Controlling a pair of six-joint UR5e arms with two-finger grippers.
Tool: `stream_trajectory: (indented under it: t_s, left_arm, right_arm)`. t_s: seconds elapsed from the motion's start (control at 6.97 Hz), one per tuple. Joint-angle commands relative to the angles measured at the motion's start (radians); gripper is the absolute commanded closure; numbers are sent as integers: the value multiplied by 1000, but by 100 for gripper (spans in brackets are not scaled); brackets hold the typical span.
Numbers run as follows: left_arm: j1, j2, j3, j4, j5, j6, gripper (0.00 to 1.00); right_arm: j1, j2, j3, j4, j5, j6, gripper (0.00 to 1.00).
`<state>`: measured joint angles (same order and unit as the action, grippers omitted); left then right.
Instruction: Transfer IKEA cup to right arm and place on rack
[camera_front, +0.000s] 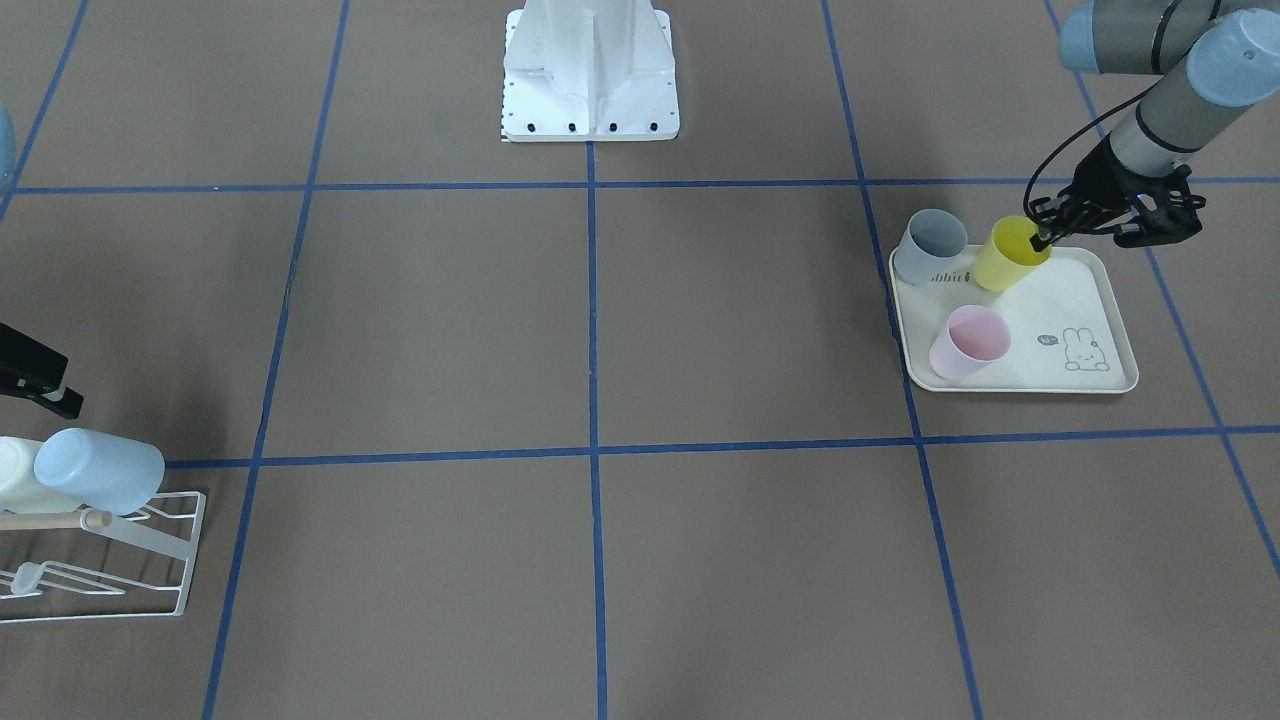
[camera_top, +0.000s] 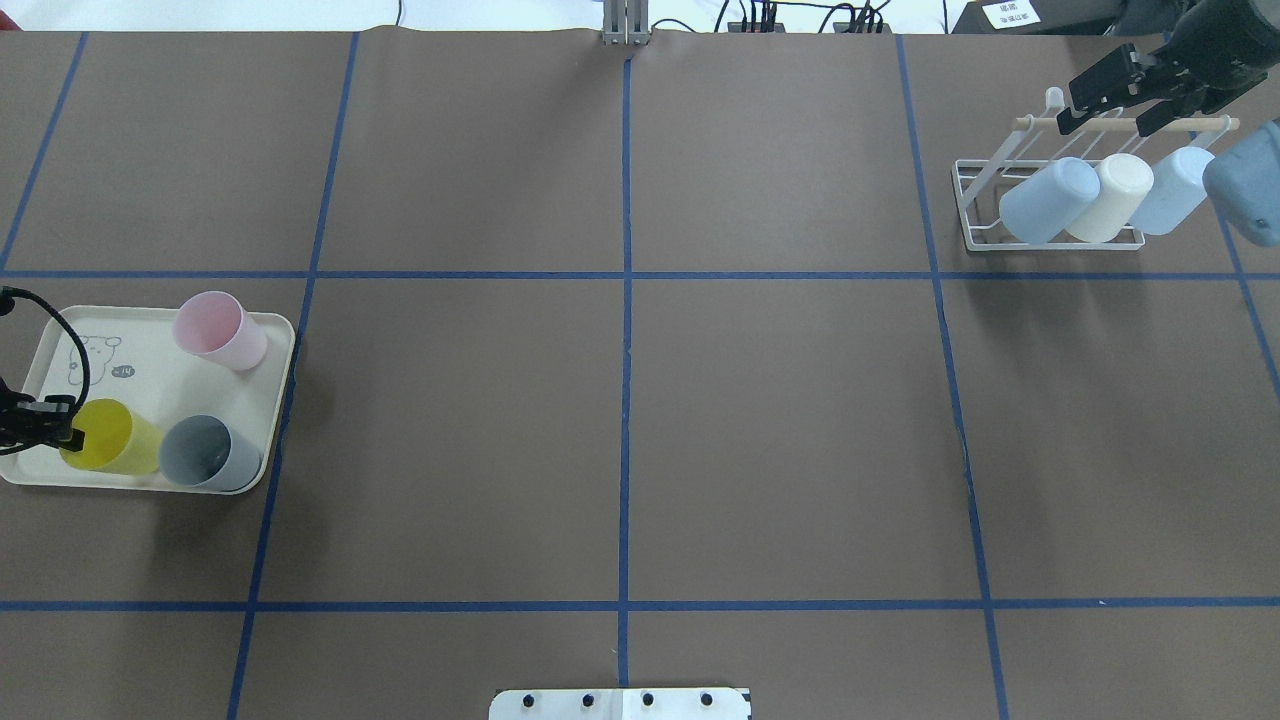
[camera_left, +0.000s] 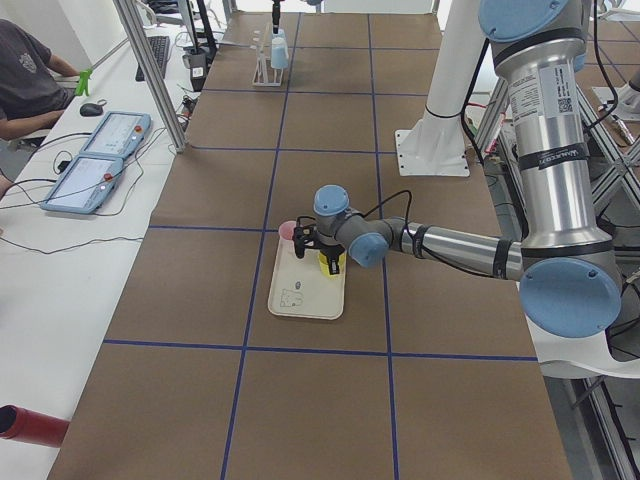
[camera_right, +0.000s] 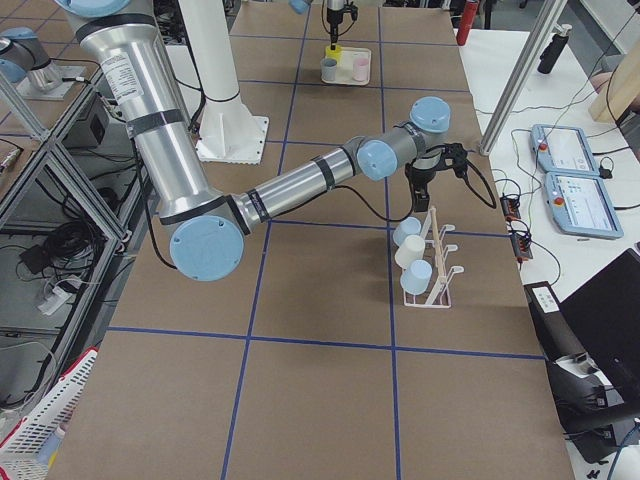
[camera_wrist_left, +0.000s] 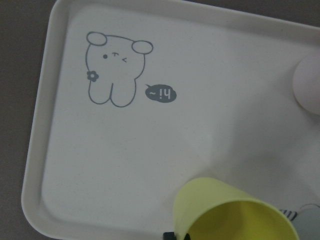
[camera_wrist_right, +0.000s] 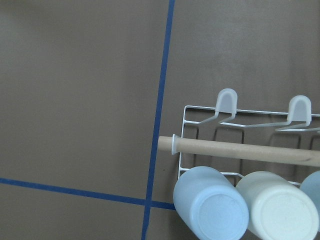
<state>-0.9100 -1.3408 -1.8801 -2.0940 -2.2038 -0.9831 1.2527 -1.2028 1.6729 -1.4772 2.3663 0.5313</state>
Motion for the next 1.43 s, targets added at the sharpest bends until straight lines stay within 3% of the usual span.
stream_trajectory:
  t_s: [0.0, 0.14, 0.29, 0.43, 0.86, 1.0, 1.29]
  left_arm:
    - [-77, 40, -51, 5, -23, 38, 100]
    - [-157, 34, -103, 58, -66, 38, 100]
    - [-177, -4, -182, 153, -68, 31, 100]
    - [-179, -65, -207, 166, -70, 6, 100]
    - [-168, -350, -200, 151, -119, -356, 100]
    - [-139, -451, -185, 114, -119, -514, 100]
    - [21, -597, -93, -126, -108, -796, 100]
  right_arm:
    - [-1, 0, 1, 1, 1, 1, 1]
    - [-1, 2, 11, 0, 1, 3, 1]
    - [-2, 0, 54, 1, 2, 71, 1]
    - [-27, -17, 121, 3, 2, 146, 1]
    - [-120, -55, 328, 14, -1, 359, 1]
    - [-162, -54, 367, 62, -4, 448, 1]
    - [-199, -55, 341, 405, -4, 797, 1]
